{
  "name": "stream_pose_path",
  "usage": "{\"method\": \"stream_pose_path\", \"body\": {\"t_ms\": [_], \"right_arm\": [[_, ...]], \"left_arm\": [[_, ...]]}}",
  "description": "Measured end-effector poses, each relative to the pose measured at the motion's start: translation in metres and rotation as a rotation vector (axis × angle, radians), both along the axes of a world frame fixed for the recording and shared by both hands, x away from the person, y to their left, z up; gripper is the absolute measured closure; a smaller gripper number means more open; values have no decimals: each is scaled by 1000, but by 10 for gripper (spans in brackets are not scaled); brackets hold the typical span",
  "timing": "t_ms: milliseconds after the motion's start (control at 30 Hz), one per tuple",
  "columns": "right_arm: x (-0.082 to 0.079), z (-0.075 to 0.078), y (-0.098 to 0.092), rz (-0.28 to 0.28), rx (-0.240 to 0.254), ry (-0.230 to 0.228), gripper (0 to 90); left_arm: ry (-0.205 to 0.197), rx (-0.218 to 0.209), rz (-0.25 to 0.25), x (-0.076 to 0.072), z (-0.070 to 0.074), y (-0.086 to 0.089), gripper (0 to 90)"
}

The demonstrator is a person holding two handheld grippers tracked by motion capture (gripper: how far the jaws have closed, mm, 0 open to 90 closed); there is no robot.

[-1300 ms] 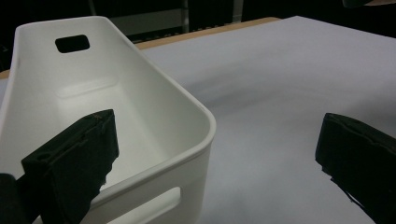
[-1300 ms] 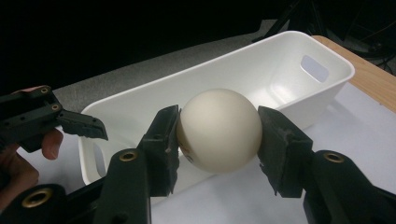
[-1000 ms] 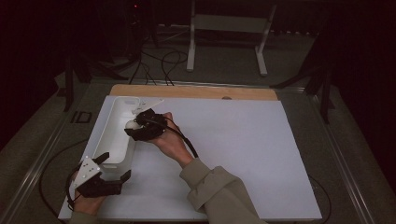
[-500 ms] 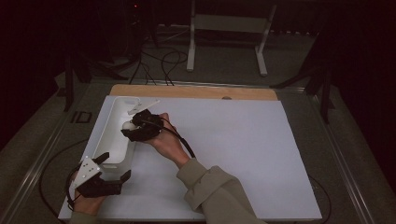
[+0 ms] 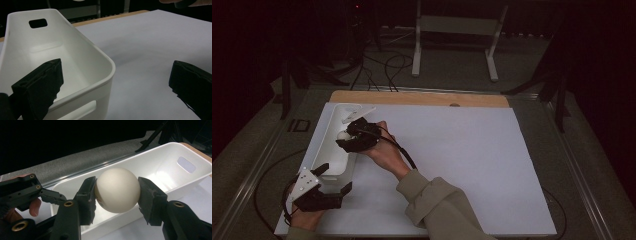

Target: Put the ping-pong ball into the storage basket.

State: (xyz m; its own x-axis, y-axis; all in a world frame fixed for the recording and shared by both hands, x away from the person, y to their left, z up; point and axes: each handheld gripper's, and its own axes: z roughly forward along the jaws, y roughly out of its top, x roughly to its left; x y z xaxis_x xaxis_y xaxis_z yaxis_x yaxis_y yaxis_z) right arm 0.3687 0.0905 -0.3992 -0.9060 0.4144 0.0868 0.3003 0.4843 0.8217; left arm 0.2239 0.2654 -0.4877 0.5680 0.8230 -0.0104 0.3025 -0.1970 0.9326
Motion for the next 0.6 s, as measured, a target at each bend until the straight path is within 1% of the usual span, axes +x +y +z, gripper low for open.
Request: {"method": "stream_pose_path", "body": {"t_ms": [167, 600], "right_arm": [[1, 1, 4, 1, -4, -8, 507], [4, -3, 10, -15, -4, 0, 507]], "left_arm": [[0, -1, 0, 0, 0, 0, 0], [1, -4, -2, 0, 0, 0, 0]]}}
